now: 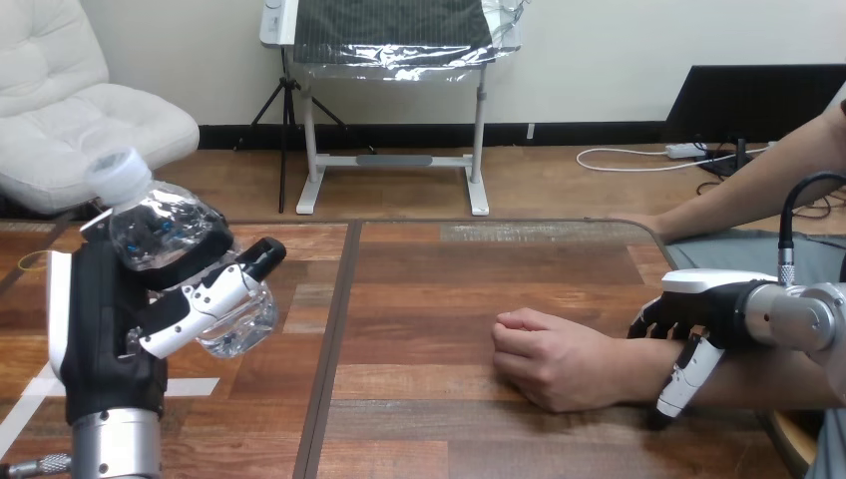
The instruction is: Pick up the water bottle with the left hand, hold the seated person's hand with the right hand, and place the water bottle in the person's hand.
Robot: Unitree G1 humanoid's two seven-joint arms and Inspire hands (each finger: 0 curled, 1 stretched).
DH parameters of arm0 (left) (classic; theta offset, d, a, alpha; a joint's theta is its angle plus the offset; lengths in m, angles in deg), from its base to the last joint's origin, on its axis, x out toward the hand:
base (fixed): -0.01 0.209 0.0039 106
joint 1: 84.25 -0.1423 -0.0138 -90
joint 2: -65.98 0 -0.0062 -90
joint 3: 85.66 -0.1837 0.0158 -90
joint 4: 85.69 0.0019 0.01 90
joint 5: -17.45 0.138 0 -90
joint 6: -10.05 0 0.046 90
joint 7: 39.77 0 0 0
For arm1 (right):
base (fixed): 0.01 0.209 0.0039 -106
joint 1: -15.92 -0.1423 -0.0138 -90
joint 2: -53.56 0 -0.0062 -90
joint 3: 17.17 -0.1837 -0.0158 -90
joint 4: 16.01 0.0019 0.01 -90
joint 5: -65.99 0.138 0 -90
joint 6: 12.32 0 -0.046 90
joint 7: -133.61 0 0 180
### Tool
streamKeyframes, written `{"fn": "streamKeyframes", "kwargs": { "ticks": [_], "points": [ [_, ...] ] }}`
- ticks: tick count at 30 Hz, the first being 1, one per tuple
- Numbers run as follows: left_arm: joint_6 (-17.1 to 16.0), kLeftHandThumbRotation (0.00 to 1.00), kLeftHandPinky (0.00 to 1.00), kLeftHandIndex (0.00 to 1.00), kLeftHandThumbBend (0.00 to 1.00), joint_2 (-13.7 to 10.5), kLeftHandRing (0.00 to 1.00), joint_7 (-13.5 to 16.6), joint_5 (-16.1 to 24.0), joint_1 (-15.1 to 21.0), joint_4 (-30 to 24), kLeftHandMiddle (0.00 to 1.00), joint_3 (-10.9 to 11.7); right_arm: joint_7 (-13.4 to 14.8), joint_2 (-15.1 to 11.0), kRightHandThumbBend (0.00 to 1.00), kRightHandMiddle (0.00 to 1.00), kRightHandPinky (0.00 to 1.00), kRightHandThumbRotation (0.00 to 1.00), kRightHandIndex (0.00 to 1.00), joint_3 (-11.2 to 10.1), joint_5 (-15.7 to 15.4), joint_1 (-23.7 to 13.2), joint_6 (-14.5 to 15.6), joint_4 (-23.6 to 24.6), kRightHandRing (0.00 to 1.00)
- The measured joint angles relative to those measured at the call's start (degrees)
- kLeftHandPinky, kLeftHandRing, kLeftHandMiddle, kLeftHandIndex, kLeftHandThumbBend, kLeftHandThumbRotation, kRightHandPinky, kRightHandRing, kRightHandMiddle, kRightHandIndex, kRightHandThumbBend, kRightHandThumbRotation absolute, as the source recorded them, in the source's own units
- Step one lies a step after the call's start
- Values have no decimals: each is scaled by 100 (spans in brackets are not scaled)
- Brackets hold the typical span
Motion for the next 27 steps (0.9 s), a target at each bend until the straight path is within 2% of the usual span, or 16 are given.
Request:
{"fn": "streamKeyframes", "kwargs": {
  "ticks": [10, 20, 27],
  "points": [
    [0, 0, 18, 35, 53, 0, 24, -17, -21, 5, 0, 30, 42, 18, -9, 97, 86, 71, 32, 84, -4, 75, 41, 14, 22, 83],
    [-3, 0, 19, 35, 55, -1, 24, -37, -23, 27, 0, 30, 65, 113, -10, 94, 70, 57, 28, 80, -4, 110, 80, 13, 24, 65],
    [-5, 0, 19, 35, 55, -1, 24, -37, -23, 36, 0, 30, 68, 240, 17, 92, 65, 51, 22, 75, -11, 134, 98, 15, 14, 59]
  ]
}}
